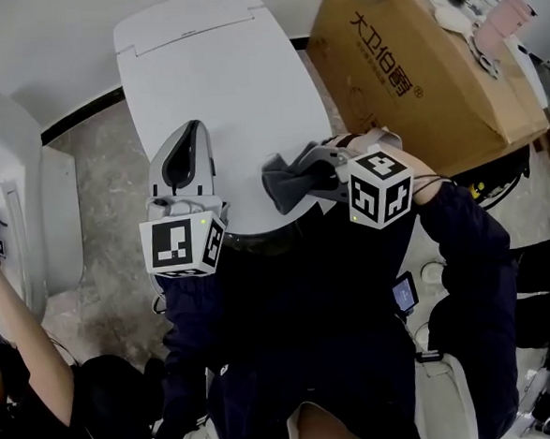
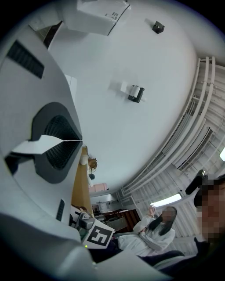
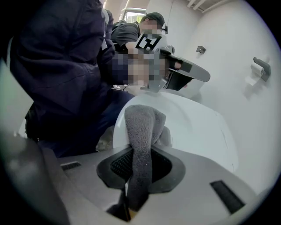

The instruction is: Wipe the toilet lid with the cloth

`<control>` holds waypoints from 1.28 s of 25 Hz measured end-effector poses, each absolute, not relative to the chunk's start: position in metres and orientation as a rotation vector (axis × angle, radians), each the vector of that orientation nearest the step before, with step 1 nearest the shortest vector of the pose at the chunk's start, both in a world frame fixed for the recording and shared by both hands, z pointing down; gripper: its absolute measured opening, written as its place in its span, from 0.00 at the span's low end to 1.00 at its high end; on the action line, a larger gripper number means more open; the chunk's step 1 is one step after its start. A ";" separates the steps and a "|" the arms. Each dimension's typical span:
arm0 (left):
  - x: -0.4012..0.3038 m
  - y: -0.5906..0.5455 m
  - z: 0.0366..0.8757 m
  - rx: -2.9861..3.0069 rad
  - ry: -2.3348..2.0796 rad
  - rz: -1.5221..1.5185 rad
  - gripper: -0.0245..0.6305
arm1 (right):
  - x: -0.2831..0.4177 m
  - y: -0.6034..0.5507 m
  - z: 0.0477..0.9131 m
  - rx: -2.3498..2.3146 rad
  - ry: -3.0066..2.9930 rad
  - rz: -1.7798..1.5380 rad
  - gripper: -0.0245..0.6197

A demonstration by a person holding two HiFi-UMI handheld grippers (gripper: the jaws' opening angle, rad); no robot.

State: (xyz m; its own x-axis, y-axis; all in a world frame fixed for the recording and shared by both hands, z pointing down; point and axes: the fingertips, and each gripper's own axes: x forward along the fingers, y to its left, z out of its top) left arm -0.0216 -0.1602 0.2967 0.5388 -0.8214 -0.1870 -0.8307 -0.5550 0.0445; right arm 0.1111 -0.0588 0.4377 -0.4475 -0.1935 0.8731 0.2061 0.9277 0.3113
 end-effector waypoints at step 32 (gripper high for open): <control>-0.096 -0.156 0.308 -2.572 1.772 0.115 0.06 | -0.013 -0.465 0.375 0.643 -1.826 -1.043 0.16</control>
